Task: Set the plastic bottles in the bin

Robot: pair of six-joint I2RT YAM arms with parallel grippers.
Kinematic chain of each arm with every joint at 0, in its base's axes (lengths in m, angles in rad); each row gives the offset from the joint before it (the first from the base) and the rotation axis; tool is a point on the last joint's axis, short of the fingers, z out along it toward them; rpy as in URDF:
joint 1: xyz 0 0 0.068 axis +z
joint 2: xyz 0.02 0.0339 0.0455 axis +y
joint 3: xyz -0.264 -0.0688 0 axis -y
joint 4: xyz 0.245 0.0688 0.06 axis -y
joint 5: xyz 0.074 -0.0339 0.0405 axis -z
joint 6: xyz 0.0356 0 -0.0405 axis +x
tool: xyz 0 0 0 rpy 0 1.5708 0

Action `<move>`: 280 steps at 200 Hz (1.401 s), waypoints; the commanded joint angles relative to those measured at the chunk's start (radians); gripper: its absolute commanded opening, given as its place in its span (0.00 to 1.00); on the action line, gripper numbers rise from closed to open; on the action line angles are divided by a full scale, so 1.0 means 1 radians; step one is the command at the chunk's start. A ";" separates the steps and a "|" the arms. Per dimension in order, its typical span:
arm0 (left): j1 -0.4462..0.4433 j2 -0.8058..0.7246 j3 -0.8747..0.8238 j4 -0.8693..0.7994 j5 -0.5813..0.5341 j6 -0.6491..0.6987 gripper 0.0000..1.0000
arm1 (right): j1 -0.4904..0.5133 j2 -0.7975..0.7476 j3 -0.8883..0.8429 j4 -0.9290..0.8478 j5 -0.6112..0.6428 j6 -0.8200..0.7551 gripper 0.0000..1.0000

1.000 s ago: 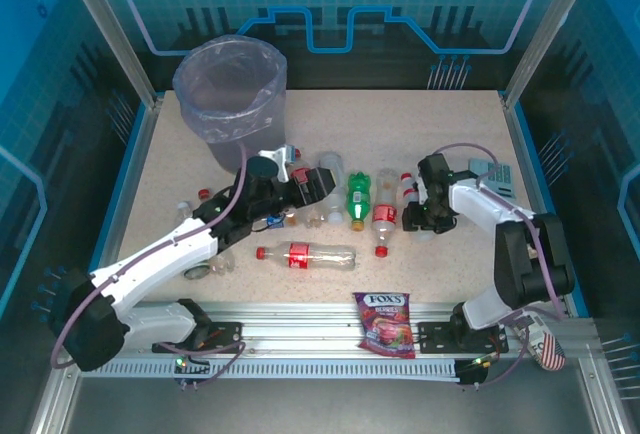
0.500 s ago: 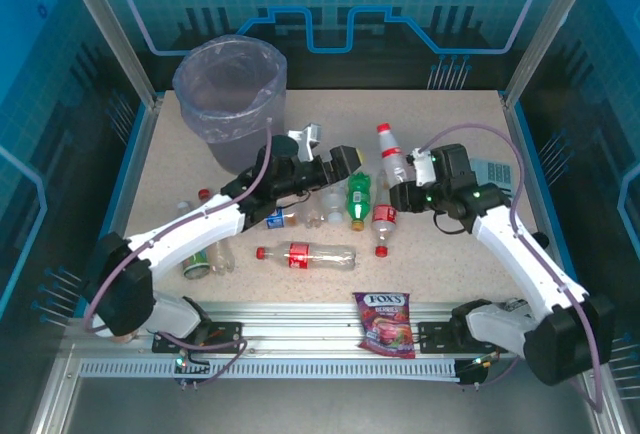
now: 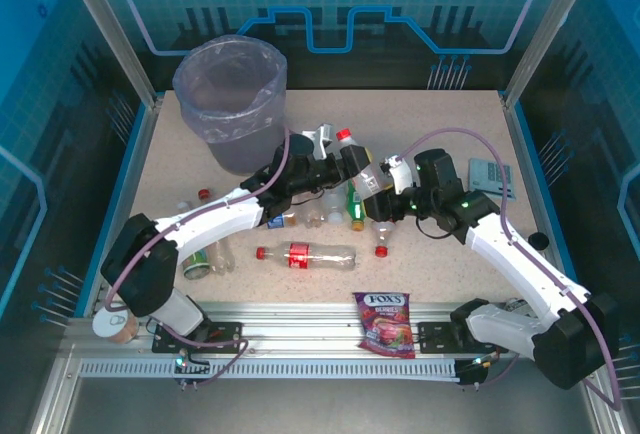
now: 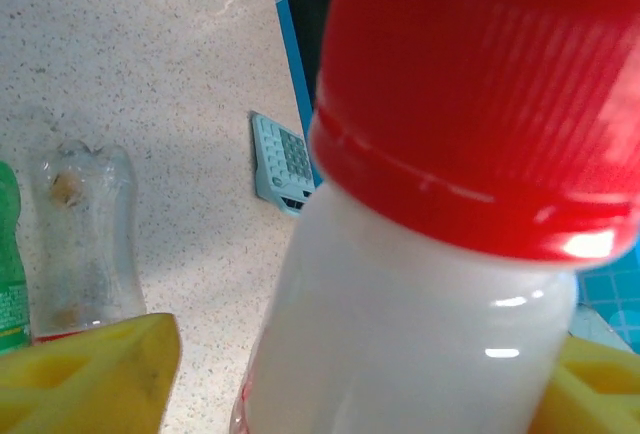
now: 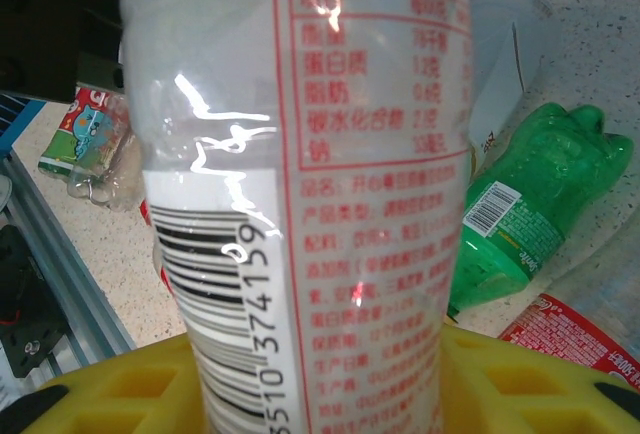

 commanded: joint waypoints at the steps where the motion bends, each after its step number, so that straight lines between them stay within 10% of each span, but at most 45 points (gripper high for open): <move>1: -0.007 0.009 0.034 0.051 -0.011 -0.011 0.67 | 0.010 0.001 -0.014 0.022 -0.024 -0.014 0.50; 46: -0.007 0.015 0.060 0.038 -0.024 0.009 0.44 | 0.011 0.011 -0.013 0.024 -0.034 -0.016 0.56; 105: 0.028 0.009 0.179 -0.051 -0.016 0.094 0.42 | -0.008 -0.047 0.055 -0.042 0.016 -0.037 1.00; 280: 0.651 -0.163 0.516 -0.297 -0.234 0.528 0.14 | -0.108 -0.048 0.031 -0.160 0.186 0.012 1.00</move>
